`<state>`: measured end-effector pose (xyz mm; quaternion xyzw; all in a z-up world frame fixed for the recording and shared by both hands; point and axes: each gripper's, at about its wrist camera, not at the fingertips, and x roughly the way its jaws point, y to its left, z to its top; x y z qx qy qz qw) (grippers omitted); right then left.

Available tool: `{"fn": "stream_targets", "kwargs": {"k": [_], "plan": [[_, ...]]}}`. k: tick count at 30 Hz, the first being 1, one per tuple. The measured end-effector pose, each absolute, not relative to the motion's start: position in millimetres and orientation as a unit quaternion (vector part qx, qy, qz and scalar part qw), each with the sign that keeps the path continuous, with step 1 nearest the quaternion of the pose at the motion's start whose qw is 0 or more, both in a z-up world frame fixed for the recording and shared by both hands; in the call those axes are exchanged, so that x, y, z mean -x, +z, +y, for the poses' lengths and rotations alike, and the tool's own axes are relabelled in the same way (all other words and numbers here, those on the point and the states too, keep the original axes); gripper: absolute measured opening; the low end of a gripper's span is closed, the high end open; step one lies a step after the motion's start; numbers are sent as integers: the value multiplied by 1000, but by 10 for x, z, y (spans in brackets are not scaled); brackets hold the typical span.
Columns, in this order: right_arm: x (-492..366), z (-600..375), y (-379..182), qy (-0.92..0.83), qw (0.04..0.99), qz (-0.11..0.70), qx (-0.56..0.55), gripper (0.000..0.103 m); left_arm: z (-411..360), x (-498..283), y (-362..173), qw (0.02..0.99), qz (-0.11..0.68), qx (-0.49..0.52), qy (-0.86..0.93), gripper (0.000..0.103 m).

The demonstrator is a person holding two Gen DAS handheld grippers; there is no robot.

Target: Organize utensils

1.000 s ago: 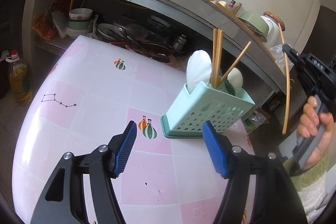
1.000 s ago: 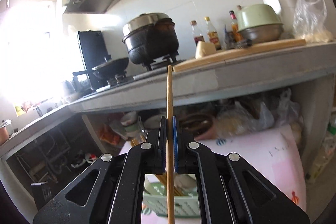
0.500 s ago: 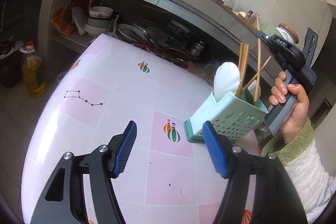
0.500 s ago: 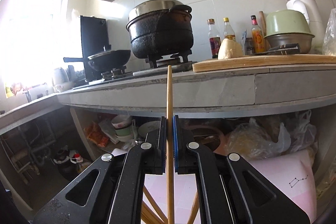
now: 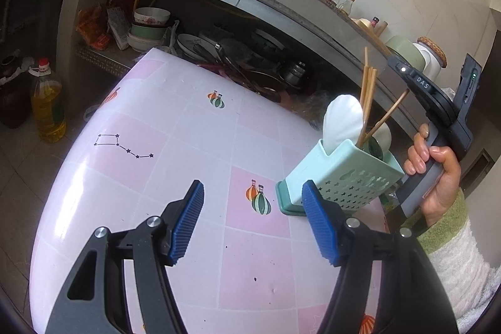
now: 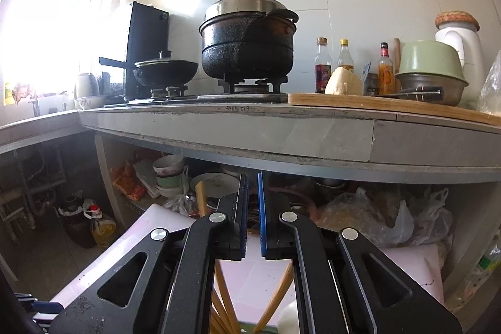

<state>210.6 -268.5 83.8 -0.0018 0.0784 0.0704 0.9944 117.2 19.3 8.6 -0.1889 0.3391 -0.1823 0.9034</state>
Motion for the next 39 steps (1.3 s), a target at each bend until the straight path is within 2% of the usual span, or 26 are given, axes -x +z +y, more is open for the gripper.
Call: {"fn": "stream_targets", "kwargs": {"k": [3,6,7,9,11,13,20,25,35,39], "plan": [[-1943,-2739,863,73,995,73,5,5,185,-1171,100,905,338,186,-181,63],[-1730,-2835,920,72,995,68,-9,13,152,-1160,133,907,335,180,-183,63],[-1649,-2873,941,72,995,66,-17,21,135,-1157,144,907,335,178,-184,63],[-1468,-2941,969,72,995,64,-30,29,84,-1145,177,909,334,167,-185,65],[-1285,-2983,966,71,994,73,-36,42,17,-1131,225,913,331,150,-184,68],[-1132,-3000,926,66,993,90,-41,54,-69,-1108,288,918,325,131,-184,74],[-940,-2834,444,18,970,240,-15,80,-365,-1077,460,932,318,80,-153,96],[-907,-2773,98,-15,946,324,-26,85,-562,-1064,495,943,315,40,-102,97],[-738,-2821,-32,-81,941,328,0,92,-673,-1048,438,940,341,10,-32,97],[-730,-2901,-30,-96,940,326,-4,93,-660,-1023,492,947,322,-15,7,97]]}}
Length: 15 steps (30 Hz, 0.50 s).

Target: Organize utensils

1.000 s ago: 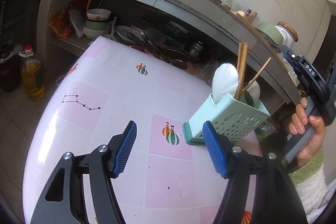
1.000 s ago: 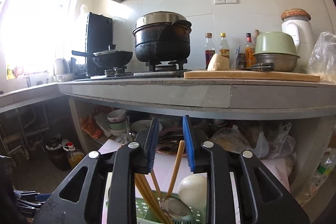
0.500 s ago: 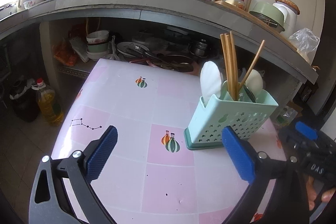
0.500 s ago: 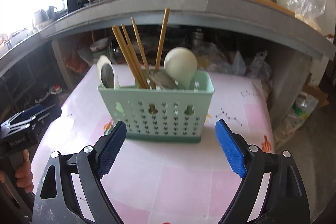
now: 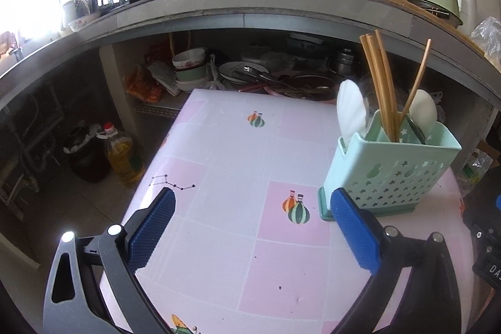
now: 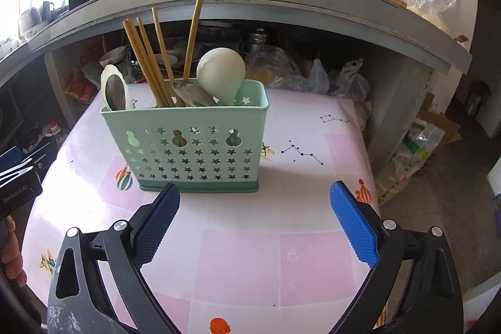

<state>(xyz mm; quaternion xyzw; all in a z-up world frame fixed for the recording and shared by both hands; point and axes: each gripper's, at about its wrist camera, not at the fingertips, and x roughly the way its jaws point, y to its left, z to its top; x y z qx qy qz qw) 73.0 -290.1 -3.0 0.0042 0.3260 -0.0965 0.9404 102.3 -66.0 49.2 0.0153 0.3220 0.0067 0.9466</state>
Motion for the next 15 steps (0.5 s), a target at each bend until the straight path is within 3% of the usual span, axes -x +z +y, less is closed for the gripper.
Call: {"fn": "stream_targets", "kwargs": {"k": [15], "plan": [[-720,-2968,10,-106,940,323,-11,93,-610,-1029,594,946,321,-19,35,97]]}}
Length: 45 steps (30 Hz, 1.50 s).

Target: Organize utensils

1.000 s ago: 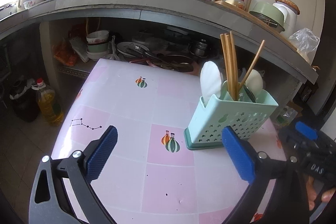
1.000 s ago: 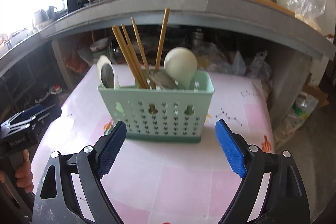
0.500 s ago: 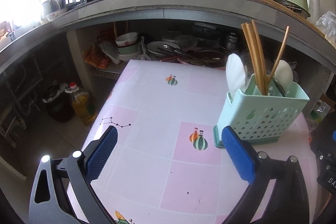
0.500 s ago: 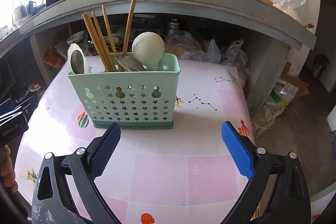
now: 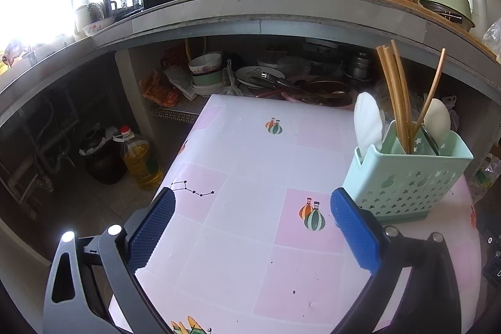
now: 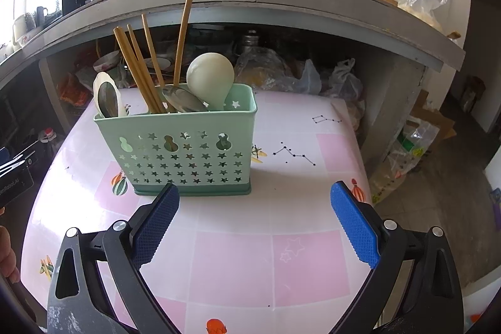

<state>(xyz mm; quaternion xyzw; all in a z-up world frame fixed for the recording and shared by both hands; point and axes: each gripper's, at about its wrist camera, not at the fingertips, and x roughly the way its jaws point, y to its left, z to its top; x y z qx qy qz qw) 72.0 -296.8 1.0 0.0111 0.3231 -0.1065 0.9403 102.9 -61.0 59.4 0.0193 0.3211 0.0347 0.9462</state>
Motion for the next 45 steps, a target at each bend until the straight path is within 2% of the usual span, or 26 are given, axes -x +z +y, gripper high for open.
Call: {"fn": "stream_targets", "kwargs": {"k": [45], "plan": [[-729,-2917,35,-95,942,322,-5,93,-618,-1082,523,939,343,-23,21,97]]}}
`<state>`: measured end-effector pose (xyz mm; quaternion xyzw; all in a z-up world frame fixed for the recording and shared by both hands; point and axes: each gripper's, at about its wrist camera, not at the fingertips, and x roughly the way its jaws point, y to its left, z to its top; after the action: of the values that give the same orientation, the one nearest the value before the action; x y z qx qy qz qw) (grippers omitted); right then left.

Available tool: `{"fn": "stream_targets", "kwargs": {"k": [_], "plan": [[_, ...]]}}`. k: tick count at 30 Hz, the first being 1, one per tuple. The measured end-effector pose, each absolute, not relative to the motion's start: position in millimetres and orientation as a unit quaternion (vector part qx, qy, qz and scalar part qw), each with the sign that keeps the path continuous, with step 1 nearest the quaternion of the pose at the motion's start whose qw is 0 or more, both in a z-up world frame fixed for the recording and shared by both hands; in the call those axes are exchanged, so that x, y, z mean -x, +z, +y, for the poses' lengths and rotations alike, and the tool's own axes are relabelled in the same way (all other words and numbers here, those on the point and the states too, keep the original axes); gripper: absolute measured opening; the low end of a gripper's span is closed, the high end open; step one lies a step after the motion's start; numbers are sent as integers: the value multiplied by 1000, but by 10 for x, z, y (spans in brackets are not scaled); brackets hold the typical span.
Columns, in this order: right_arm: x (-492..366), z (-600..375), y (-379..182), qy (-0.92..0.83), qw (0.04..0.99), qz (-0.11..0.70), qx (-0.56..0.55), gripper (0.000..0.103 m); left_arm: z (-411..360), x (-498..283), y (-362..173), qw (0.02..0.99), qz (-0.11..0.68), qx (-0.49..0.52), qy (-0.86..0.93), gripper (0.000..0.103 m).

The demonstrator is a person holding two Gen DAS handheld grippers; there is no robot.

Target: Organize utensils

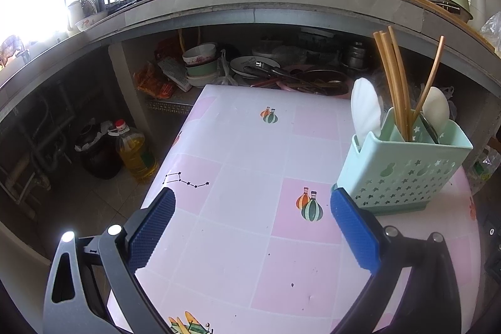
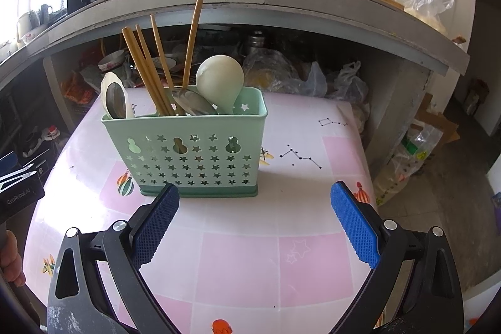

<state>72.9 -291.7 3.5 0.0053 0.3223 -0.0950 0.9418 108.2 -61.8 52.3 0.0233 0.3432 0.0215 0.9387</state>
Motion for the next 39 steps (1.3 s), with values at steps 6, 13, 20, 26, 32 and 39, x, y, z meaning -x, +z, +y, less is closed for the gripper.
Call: {"fn": "stream_targets", "kwargs": {"k": [6,13,20,26,32,39], "plan": [[-721,-2939,38,-96,942,321,-8,93,-625,-1067,521,939,343,-25,20,97],[-719,-2954,38,-96,942,321,-9,93,-635,-1064,519,939,342,-26,20,97],[-718,-2952,36,-96,942,321,-9,93,-637,-1063,518,939,343,-26,20,97],[-717,-2952,36,-96,942,322,-10,93,-637,-1071,518,938,346,-26,19,97],[-718,-2950,34,-95,942,323,-10,93,-629,-1077,514,937,348,-26,16,97],[-720,-2924,24,-92,941,325,-7,93,-627,-1085,508,937,349,-26,16,97]]}}
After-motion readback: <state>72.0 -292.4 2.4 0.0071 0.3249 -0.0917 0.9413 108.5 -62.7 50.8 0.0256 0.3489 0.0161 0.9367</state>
